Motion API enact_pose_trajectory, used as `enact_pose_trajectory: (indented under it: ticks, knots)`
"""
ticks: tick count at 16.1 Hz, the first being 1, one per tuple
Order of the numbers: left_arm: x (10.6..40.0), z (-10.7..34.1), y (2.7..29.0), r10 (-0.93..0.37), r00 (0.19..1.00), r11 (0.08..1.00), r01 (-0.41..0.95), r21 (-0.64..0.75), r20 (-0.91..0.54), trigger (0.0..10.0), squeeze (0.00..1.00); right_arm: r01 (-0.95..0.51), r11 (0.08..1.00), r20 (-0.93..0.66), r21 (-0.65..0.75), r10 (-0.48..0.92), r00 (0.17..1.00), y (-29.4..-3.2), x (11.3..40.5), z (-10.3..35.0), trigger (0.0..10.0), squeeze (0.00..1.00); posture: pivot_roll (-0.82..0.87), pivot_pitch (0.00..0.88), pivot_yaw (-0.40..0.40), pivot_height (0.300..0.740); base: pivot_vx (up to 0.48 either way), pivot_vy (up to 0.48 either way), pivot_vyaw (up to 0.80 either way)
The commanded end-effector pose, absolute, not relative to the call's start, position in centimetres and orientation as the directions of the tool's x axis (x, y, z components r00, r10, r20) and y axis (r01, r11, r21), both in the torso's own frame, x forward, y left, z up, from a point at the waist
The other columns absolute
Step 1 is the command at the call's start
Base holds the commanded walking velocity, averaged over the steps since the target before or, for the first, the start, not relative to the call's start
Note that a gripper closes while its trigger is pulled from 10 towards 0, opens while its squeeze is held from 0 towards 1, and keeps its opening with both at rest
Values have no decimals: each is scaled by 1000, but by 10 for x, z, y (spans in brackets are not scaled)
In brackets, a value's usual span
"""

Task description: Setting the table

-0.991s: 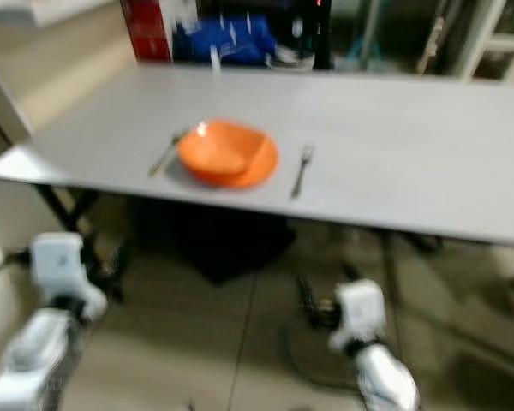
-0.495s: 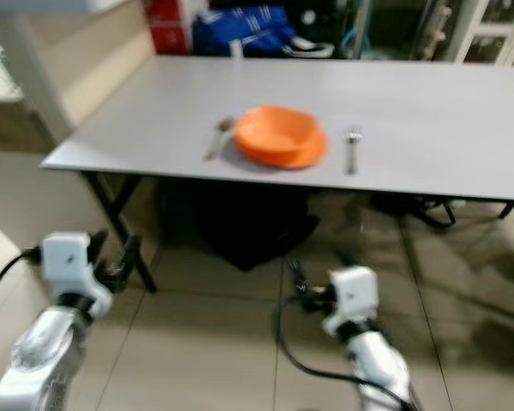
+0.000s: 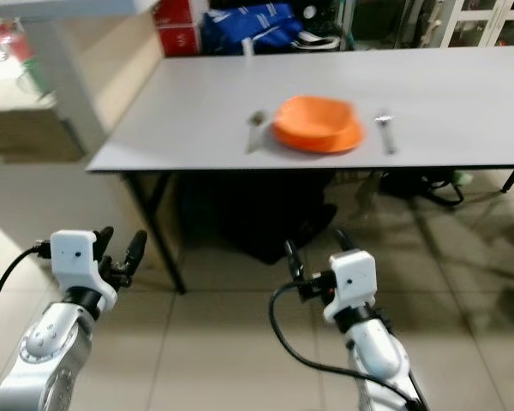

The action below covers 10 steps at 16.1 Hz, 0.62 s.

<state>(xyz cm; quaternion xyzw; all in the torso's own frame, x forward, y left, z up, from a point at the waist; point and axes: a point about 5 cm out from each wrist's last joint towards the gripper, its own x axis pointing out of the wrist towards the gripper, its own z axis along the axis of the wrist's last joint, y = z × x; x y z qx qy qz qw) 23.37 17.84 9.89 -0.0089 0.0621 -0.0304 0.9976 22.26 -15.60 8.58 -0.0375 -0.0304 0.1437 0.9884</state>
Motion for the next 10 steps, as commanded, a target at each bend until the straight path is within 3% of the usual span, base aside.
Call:
enact_pose_trajectory:
  ticks: [1,2,5,10]
  knots:
    - [235,99,183,-52,990,999,51,-6,-128,10000,0,-295,952,44,-85,299,953,-151,223,89,10000,0,-198,2,102,740,0,480,0]
    - [235,99,183,-52,991,999,51,-5,-126,10000,0,-294,952,34,-86,298,954,-151,223,86,10000,0,-198,2,102,740,0,480,0]
    - [237,99,185,-48,991,999,49,4,-125,10000,0,-294,952,15,-84,296,955,-149,224,82,10000,0,-198,0,108,740,0,480,-800]
    - [239,102,190,-27,994,999,30,25,-110,10000,0,-300,950,9,-85,302,953,-151,224,81,10000,0,-188,0,101,740,0,480,0]
